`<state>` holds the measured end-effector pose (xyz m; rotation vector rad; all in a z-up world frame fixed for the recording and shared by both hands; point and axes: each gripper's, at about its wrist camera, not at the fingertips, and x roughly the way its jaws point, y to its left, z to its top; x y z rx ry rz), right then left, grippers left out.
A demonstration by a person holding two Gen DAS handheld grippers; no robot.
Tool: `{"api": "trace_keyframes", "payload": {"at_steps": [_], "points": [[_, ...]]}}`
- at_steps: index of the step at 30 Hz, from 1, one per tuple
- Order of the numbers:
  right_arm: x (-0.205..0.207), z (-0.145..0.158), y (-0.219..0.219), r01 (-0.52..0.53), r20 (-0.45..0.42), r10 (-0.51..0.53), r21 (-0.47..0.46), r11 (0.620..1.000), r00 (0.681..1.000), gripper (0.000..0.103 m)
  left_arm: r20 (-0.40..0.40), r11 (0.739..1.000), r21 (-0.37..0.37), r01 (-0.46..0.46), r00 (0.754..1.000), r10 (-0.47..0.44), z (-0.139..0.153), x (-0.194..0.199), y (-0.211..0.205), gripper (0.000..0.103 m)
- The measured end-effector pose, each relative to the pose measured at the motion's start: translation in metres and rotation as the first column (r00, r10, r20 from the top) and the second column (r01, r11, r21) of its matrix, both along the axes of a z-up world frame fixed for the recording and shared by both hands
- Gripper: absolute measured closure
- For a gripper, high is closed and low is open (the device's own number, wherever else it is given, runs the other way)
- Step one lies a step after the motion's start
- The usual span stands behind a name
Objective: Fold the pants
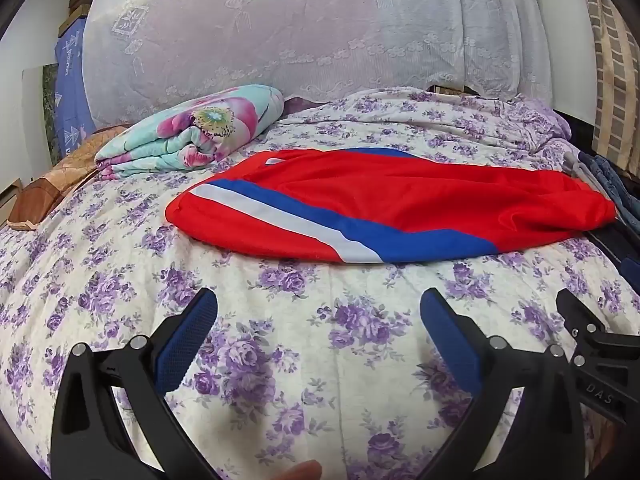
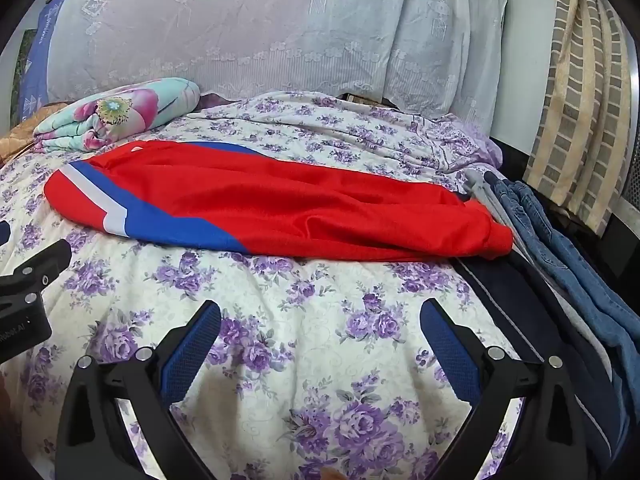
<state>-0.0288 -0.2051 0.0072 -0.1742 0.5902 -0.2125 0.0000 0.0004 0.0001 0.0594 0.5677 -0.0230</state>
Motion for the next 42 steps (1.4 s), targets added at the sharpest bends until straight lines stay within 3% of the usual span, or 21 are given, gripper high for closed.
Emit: {"api": "trace_keyframes", "payload": {"at_steps": [42], "points": [[0.0024,-0.0029,0.0002,-0.006,-0.016,0.006,0.023,1.000,1.000,0.003,-0.005,1.000,0.002,0.000,1.000,0.000,-0.0003,0.0005,-0.0003,0.004]]}}
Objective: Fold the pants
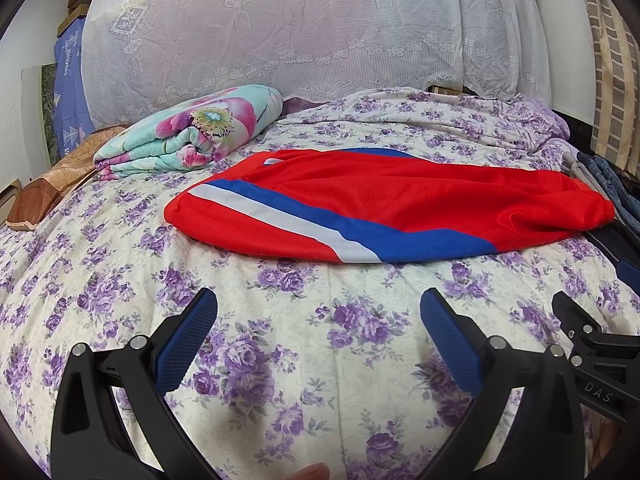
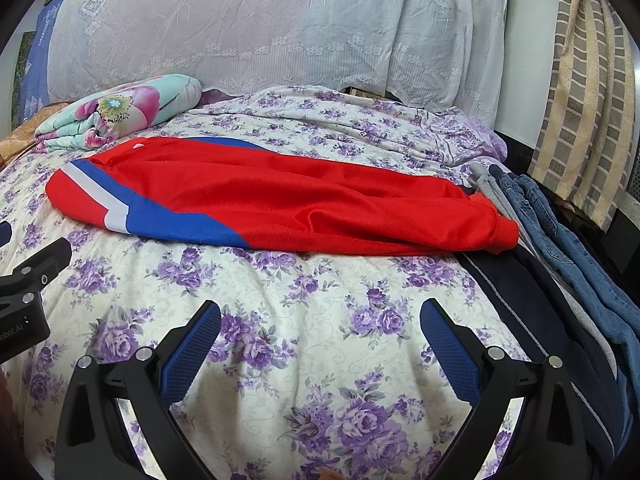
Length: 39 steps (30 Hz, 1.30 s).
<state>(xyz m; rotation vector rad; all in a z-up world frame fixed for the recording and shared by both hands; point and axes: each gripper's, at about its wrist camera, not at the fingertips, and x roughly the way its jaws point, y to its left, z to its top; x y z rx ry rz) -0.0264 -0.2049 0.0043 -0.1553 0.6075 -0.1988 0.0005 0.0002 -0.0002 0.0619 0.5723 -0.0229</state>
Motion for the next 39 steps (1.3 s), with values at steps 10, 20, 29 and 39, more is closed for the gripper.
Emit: {"api": "trace_keyframes", "payload": {"at_steps": [10,20,29,39], "points": [[0.001,-0.001,0.001,0.000,-0.002,0.000,0.001,1.000,1.000,0.003,0.002,1.000,-0.001,0.002,1.000,-0.002,0.002,-0.003,-0.004,0.004],[0.002,0.000,0.001,-0.001,-0.004,0.001,0.003,1.000,1.000,0.003,0.007,1.000,-0.003,0.002,1.000,-0.002,0.004,-0.003,-0.011,0.004],[0.002,0.000,0.001,-0.001,-0.005,0.001,0.003,1.000,1.000,0.003,0.006,1.000,-0.002,0.002,1.000,-0.002,0.004,-0.004,-0.012,0.004],[0.002,0.000,0.002,-0.002,-0.006,0.002,0.004,1.000,1.000,0.003,0.007,1.000,-0.003,0.002,1.000,-0.002,0.004,-0.004,-0.012,0.004]]}}
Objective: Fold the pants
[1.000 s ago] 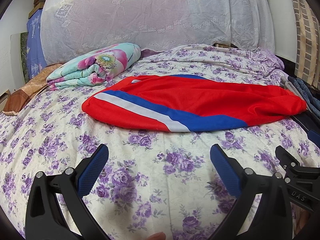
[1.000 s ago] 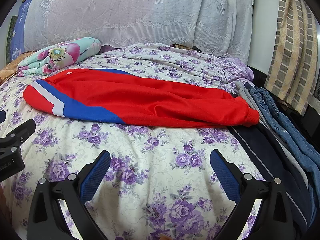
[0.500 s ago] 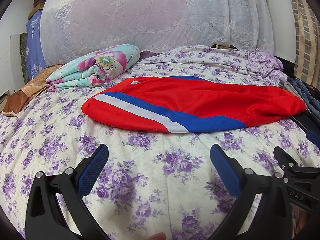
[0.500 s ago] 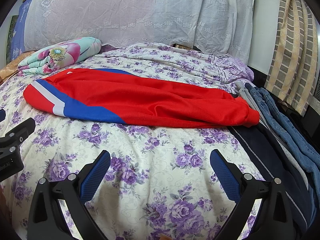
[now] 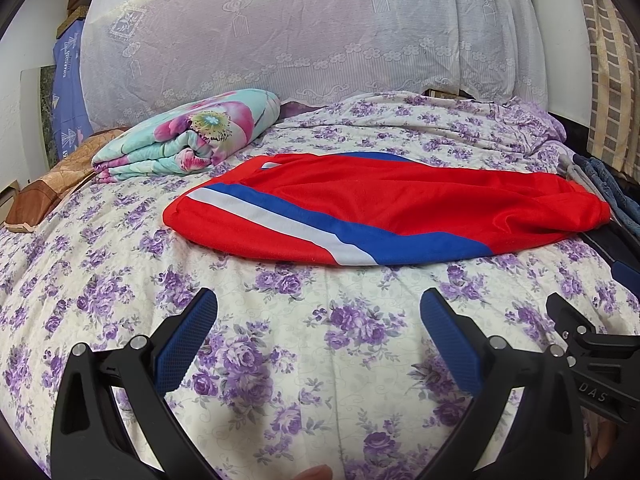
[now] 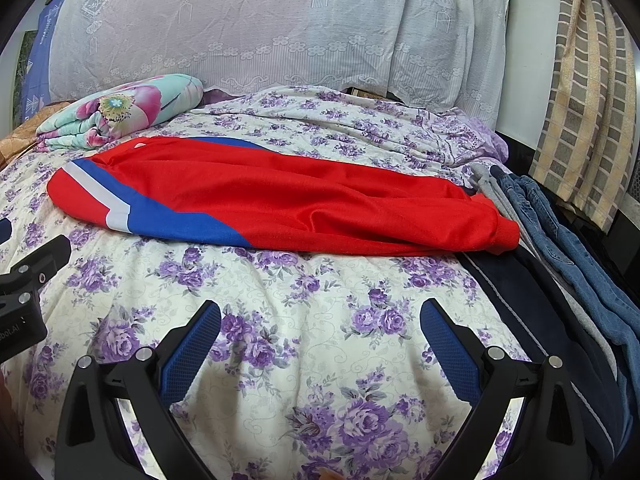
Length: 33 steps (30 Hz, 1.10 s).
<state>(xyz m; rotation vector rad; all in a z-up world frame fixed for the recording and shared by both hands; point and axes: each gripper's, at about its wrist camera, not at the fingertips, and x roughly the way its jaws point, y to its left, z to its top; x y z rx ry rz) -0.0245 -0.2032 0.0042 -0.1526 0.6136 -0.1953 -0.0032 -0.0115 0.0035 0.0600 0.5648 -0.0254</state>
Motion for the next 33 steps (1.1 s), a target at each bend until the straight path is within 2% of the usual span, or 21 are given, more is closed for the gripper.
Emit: {"api": "trace_keyframes", "payload": {"at_steps": [17,20,22,24,27,30,33], "points": [[0.000,-0.004,0.005,-0.003,-0.012,0.003,0.006,1.000,1.000,0.003,-0.016,1.000,-0.004,0.007,1.000,-0.007,0.000,0.000,-0.001,0.004],[0.004,-0.008,0.001,0.003,-0.046,-0.002,0.026,1.000,0.999,0.003,-0.071,1.000,-0.009,0.007,0.997,-0.008,-0.004,0.007,-0.002,0.004],[0.010,-0.012,-0.005,0.018,-0.084,-0.013,0.053,0.998,0.996,0.003,-0.138,0.999,-0.030,0.010,0.990,-0.014,-0.011,0.016,0.001,0.004],[0.015,-0.014,-0.014,0.040,-0.116,-0.030,0.084,0.996,0.993,0.003,-0.229,0.998,-0.059,0.010,0.973,-0.023,-0.022,0.029,0.004,0.004],[0.022,-0.023,-0.023,0.070,-0.175,-0.047,0.127,0.989,0.983,0.003,-0.360,0.994,-0.111,0.004,0.932,-0.044,-0.038,0.047,0.011,0.004],[0.028,-0.031,-0.031,0.080,-0.233,-0.034,0.189,0.979,0.972,0.003,-0.357,0.991,-0.134,0.014,0.932,-0.061,-0.042,0.047,0.015,0.004],[0.028,-0.037,-0.047,0.070,-0.254,0.012,0.314,0.947,0.967,0.003,-0.365,0.994,-0.101,0.047,0.928,-0.081,-0.045,0.045,0.011,0.004]]}}
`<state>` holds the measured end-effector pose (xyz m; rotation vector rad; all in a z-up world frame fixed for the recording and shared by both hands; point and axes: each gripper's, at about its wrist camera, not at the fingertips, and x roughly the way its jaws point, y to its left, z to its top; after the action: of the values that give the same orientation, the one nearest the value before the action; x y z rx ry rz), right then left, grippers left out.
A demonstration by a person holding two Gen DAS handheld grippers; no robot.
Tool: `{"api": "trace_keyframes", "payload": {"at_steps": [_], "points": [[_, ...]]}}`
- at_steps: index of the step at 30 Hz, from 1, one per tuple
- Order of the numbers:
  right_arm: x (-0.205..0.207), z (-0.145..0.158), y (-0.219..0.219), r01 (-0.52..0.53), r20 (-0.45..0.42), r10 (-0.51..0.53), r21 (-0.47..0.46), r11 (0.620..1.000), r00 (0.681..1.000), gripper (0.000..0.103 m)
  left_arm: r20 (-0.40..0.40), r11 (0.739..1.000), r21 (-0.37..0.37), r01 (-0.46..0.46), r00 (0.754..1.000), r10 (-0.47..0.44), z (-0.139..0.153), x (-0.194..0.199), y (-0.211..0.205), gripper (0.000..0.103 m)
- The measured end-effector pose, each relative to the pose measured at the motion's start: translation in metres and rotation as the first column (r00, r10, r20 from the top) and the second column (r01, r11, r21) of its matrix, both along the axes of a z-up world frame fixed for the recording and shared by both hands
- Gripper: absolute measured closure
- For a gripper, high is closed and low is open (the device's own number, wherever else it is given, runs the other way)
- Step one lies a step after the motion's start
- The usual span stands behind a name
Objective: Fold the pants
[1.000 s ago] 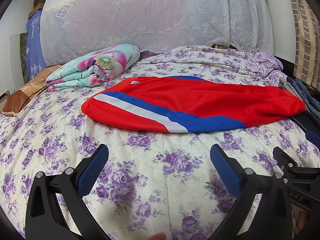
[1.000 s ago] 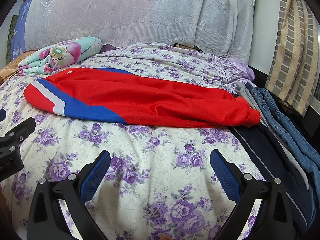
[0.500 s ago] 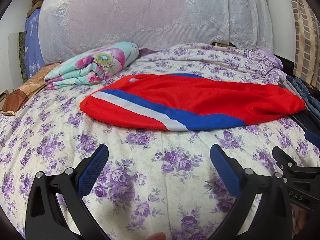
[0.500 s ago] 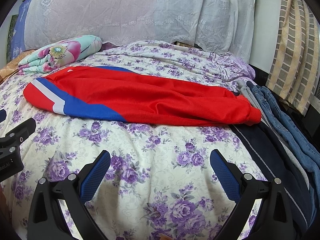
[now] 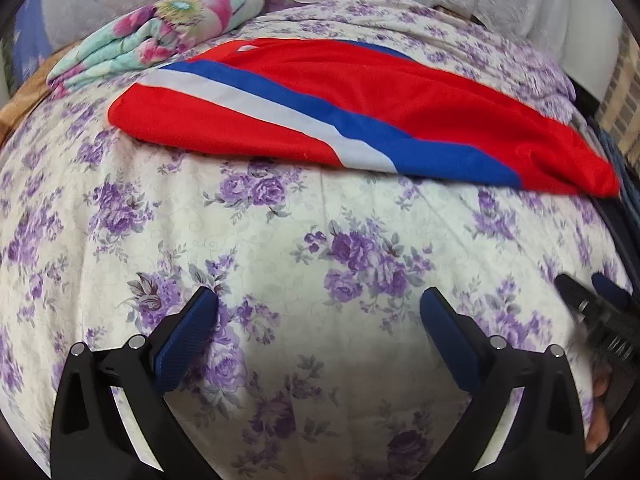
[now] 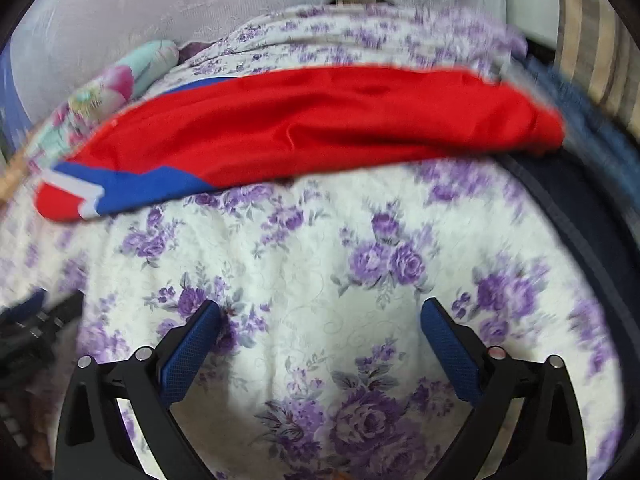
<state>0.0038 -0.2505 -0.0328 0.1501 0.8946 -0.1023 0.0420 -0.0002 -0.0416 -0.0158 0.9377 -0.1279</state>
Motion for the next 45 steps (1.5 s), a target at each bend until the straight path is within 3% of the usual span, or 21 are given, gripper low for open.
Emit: {"api": "trace_keyframes", "payload": {"at_steps": [2,5,6,8,11,13,15,18,20,22,25,28,31,33,35,38,42,45], "points": [[-0.009,0.002,-0.011,-0.023,0.038,0.020,0.090,0.996,0.999,0.003,-0.009,1.000,-0.013,0.029,1.000,-0.029,0.001,-0.001,0.003,0.004],[-0.018,0.003,-0.022,-0.075,0.069,0.063,0.184,0.980,0.996,0.003,-0.052,0.986,-0.042,0.162,0.985,-0.165,0.005,0.002,0.015,0.004],[-0.020,0.003,-0.028,-0.089,0.083,0.071,0.224,0.971,0.994,0.003,-0.060,0.980,-0.093,0.174,0.982,-0.180,0.007,0.006,0.026,0.004],[-0.019,0.005,-0.048,-0.100,0.112,0.064,0.356,0.929,0.992,0.003,-0.054,0.965,-0.229,0.130,0.988,-0.146,0.015,0.022,0.060,0.004],[-0.002,0.006,-0.079,-0.039,0.104,-0.015,0.504,0.863,0.994,0.003,-0.082,0.945,-0.324,0.039,0.994,-0.069,0.020,0.057,0.100,0.004],[0.013,0.005,-0.095,0.001,0.100,-0.069,0.561,0.828,0.993,0.003,-0.119,0.917,-0.398,-0.032,0.993,-0.017,0.016,0.086,0.125,0.005],[0.025,0.002,-0.098,0.023,0.095,-0.092,0.565,0.825,0.991,0.003,-0.142,0.879,-0.469,-0.089,0.990,0.024,0.012,0.111,0.138,0.005],[0.041,0.003,-0.087,0.023,0.114,-0.088,0.483,0.875,0.990,0.003,-0.099,0.899,-0.431,-0.080,0.994,0.041,0.014,0.128,0.127,0.006],[0.048,0.004,-0.080,0.011,0.120,-0.069,0.432,0.902,0.990,0.003,-0.077,0.912,-0.400,-0.088,0.995,0.063,0.012,0.138,0.118,0.012],[0.055,0.004,-0.090,0.013,0.134,-0.083,0.454,0.891,0.988,0.004,-0.049,0.925,-0.367,-0.096,0.995,0.084,0.013,0.142,0.114,0.036],[0.066,0.004,-0.107,0.042,0.158,-0.140,0.503,0.863,0.978,0.017,-0.017,0.925,-0.371,-0.080,0.997,0.080,0.020,0.148,0.115,0.053],[0.079,0.001,-0.120,0.054,0.148,-0.156,0.532,0.845,0.977,0.037,0.016,0.921,-0.383,-0.063,0.997,0.075,0.028,0.144,0.116,0.083],[0.089,-0.010,-0.130,0.050,0.123,-0.150,0.588,0.807,0.981,0.082,0.046,0.919,-0.390,-0.048,0.996,0.072,0.034,0.137,0.114,0.089],[0.094,-0.020,-0.136,0.042,0.106,-0.144,0.643,0.765,0.984,0.095,0.056,0.914,-0.404,-0.049,0.995,0.078,0.038,0.133,0.116,0.091],[0.090,-0.018,-0.139,0.023,0.131,-0.150,0.671,0.741,0.980,0.097,0.057,0.898,-0.436,-0.055,0.994,0.088,0.040,0.129,0.120,0.093],[0.073,0.003,-0.130,-0.033,0.217,-0.136,0.632,0.774,0.967,0.097,0.082,0.862,-0.504,-0.059,0.990,0.116,0.048,0.116,0.133,0.095],[0.034,0.029,-0.112,-0.136,0.282,-0.055,0.613,0.779,0.958,0.097,0.148,0.840,-0.539,-0.061,0.975,0.166,0.070,0.069,0.159,0.097],[-0.004,0.028,-0.101,-0.185,0.258,0.034,0.588,0.787,0.966,0.097,0.159,0.872,-0.488,-0.047,0.977,0.141,0.072,0.021,0.170,0.097]]}}
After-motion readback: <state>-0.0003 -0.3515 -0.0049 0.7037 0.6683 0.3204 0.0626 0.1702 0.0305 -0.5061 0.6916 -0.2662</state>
